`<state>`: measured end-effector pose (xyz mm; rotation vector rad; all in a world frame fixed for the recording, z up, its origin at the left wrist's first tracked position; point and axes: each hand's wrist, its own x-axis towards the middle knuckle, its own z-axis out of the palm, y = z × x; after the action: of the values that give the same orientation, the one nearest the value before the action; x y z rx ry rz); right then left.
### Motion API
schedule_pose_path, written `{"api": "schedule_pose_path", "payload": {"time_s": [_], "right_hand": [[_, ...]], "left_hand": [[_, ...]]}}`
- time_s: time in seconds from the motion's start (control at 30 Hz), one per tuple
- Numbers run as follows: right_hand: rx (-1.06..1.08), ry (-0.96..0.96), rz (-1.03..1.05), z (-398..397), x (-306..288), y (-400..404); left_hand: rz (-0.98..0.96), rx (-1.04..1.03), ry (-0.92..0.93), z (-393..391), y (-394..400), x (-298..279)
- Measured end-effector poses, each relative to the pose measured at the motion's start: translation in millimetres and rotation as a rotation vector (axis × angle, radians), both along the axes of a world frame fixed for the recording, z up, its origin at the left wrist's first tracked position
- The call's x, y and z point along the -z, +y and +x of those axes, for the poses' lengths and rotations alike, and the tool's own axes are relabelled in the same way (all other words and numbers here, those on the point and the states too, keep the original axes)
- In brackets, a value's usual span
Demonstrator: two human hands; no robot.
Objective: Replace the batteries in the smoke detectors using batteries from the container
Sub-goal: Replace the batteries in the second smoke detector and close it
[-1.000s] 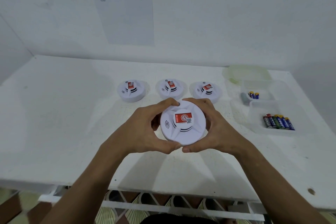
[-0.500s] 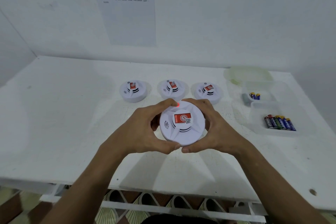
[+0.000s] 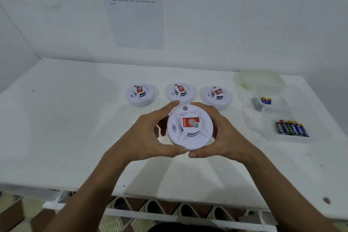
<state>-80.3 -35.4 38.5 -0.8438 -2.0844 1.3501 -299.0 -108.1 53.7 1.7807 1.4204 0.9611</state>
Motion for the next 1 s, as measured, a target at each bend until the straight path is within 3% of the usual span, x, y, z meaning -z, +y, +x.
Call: {"api": "schedule_pose_path", "payload": {"time_s": [1.0], "right_hand": [[-0.023,0.004,-0.062,1.1,2.0,4.0]], "left_hand": [[-0.050,0.035,0.005,-4.1,8.4,4.7]]}}
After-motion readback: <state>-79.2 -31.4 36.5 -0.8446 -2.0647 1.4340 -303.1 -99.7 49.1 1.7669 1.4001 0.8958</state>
